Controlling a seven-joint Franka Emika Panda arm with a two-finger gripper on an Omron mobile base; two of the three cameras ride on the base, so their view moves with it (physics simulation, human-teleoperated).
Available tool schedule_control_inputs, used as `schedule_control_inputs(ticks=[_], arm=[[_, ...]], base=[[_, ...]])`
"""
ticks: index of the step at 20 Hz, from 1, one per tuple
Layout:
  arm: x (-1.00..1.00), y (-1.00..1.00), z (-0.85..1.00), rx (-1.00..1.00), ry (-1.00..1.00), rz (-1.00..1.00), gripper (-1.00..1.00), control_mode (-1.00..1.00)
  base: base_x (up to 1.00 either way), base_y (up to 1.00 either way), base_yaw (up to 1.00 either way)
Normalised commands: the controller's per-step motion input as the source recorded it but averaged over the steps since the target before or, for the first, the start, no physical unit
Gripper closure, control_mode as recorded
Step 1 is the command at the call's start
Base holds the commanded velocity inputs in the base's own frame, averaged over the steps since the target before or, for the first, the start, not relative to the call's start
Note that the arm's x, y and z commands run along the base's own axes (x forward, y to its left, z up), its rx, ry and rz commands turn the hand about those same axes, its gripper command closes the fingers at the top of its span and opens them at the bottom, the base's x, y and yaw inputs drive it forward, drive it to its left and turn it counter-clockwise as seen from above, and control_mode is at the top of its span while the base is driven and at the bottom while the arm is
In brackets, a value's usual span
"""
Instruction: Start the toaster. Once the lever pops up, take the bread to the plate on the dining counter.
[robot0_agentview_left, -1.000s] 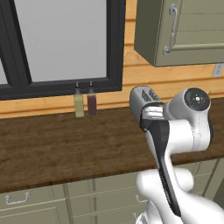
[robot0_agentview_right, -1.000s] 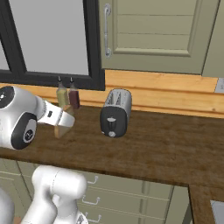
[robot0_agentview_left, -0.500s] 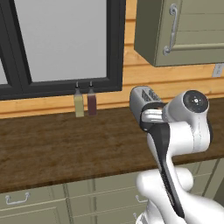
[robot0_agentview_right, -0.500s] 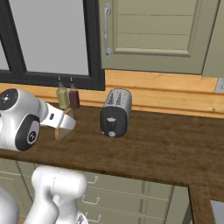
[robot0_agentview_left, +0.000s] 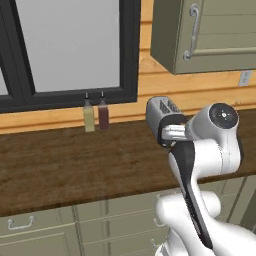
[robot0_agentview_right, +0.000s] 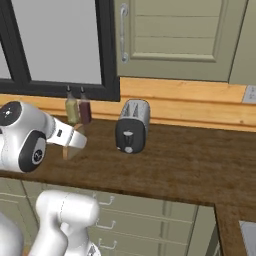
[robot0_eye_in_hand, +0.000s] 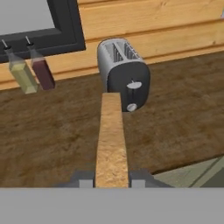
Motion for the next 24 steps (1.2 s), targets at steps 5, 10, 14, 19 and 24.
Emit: schedule_control_inputs(ticks=[5,10,14,19,24], arm=[[0.00,0.00,0.00,0.00,0.00,0.00,1.00,1.00],[0.00,0.00,0.00,0.00,0.00,0.00,1.00,1.00],[0.00,0.00,0.00,0.00,0.00,0.00,1.00,1.00],[0.00,0.00,0.00,0.00,0.00,0.00,1.00,1.00],[0.00,0.00,0.00,0.00,0.00,0.00,1.00,1.00]], base=[[-0.77,0.31,-0.47],[-0.88,0.24,-0.66],[-0.81,0.01,-0.73],[-0.55,-0.04,-0.79],[-0.29,-0.24,-0.77]])
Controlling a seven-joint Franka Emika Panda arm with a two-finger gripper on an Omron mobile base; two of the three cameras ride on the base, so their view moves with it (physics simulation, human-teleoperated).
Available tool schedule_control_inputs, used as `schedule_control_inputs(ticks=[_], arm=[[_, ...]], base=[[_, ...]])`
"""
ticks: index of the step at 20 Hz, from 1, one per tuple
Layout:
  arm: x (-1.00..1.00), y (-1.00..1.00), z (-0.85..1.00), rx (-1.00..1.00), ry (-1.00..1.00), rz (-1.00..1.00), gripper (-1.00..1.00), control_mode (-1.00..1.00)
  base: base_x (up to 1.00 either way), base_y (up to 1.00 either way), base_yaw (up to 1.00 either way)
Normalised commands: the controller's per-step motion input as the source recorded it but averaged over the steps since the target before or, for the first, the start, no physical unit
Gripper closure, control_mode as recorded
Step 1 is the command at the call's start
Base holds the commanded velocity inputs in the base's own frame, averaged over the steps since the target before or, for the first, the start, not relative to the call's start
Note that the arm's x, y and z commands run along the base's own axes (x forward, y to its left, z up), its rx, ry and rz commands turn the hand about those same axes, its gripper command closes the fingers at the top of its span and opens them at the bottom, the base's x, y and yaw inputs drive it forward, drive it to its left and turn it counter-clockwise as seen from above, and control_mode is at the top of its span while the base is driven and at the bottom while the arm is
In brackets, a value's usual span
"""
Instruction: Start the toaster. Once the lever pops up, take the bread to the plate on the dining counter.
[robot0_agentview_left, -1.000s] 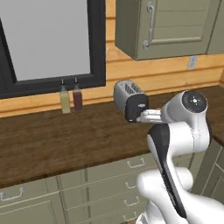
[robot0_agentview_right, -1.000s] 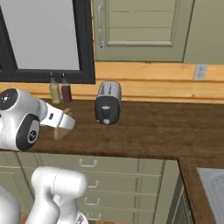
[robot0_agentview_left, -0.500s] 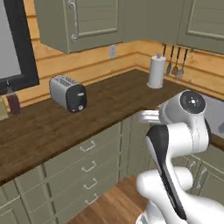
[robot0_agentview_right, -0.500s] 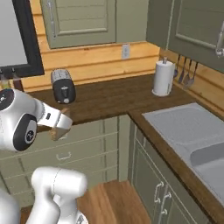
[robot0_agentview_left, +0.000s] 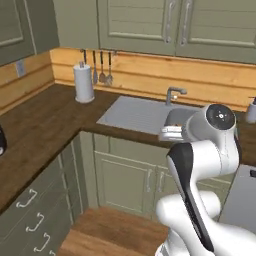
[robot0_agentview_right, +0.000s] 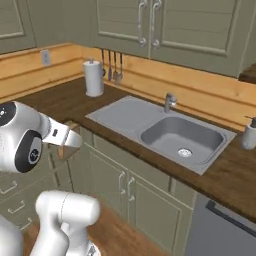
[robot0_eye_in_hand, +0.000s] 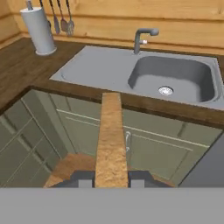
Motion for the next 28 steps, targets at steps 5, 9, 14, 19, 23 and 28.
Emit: schedule_control_inputs(ticks=[5,9,14,19,23,28], arm=[[0.00,0.00,0.00,0.00,0.00,0.00,1.00,1.00],[0.00,0.00,0.00,0.00,0.00,0.00,1.00,1.00],[0.00,0.00,0.00,0.00,0.00,0.00,1.00,1.00],[0.00,0.00,0.00,0.00,0.00,0.00,1.00,1.00],[0.00,0.00,0.00,0.00,0.00,0.00,1.00,1.00],[0.00,0.00,0.00,0.00,0.00,0.00,1.00,1.00]], base=[[-0.22,-0.31,-0.77],[-0.24,-0.38,-0.72],[-0.28,-0.50,-0.64],[-0.17,-0.25,-0.75],[-0.03,-0.02,-0.92],[-0.01,0.00,-0.95]])
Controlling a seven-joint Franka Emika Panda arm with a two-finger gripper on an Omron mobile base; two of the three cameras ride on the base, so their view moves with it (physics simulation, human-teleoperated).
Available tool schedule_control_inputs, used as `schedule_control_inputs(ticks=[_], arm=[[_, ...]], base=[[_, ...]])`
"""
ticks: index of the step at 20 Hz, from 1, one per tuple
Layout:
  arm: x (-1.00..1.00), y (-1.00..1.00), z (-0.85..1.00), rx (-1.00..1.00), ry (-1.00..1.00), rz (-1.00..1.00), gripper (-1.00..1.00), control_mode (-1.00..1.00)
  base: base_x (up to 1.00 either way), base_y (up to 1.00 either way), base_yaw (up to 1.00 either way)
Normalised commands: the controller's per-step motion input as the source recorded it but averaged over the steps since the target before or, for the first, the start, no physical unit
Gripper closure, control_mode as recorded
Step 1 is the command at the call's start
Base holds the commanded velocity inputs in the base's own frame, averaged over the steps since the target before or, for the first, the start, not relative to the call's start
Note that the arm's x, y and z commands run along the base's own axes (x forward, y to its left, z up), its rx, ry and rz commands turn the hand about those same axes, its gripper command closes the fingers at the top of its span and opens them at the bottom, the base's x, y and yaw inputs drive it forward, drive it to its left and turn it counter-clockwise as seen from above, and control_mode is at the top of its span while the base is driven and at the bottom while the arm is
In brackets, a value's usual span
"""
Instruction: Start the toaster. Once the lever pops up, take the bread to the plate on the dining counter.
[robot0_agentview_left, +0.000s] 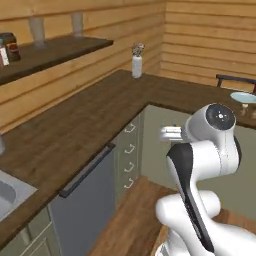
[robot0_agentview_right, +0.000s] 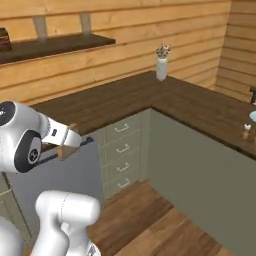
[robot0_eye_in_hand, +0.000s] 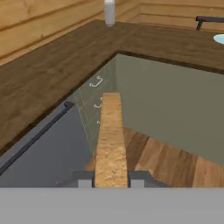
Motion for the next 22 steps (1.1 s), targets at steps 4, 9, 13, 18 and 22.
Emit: schedule_control_inputs(ticks=[4,9,13,18,22], arm=[[0.00,0.00,0.00,0.00,0.00,0.00,1.00,1.00],[0.00,0.00,0.00,0.00,0.00,0.00,1.00,1.00],[0.00,0.00,0.00,0.00,0.00,0.00,1.00,1.00],[0.00,0.00,0.00,0.00,0.00,0.00,1.00,1.00],[0.00,0.00,0.00,0.00,0.00,0.00,1.00,1.00]], base=[[0.00,-0.11,-0.92],[0.00,-0.42,-0.83],[0.00,-0.94,-0.69],[0.00,-1.00,-0.54],[0.30,-1.00,-0.14]])
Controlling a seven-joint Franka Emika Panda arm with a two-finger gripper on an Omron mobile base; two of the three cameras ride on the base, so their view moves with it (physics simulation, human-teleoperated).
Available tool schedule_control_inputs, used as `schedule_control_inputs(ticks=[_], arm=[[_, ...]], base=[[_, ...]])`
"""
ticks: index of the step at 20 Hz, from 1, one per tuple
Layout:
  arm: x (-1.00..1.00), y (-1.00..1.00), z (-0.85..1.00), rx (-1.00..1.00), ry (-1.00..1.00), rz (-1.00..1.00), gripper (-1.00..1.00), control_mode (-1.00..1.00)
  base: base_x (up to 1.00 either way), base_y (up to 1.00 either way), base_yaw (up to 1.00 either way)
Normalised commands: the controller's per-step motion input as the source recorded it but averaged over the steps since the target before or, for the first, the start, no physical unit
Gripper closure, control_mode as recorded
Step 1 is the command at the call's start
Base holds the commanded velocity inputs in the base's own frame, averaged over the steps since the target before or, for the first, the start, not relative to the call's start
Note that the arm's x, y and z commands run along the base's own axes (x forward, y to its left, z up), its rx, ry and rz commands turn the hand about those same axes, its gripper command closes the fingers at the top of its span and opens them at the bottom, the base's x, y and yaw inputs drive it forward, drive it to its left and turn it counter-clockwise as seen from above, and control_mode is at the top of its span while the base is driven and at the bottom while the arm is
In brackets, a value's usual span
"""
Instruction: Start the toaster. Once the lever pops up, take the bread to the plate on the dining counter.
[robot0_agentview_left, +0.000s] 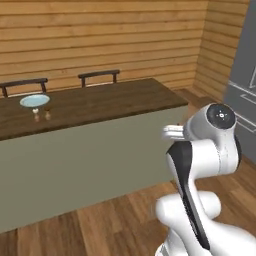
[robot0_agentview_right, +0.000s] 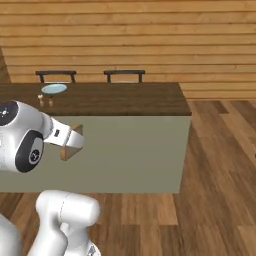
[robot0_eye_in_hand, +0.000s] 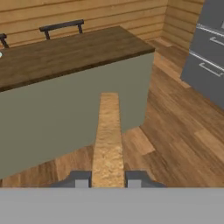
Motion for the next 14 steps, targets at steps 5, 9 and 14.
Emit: schedule_control_inputs(ticks=[5,9,14], arm=[[0.00,0.00,0.00,0.00,0.00,0.00,1.00,1.00],[0.00,0.00,0.00,0.00,0.00,0.00,1.00,1.00],[0.00,0.00,0.00,0.00,0.00,0.00,1.00,1.00]], base=[[0.48,-1.00,0.00],[0.38,-1.00,0.06],[0.51,-1.00,0.30]])
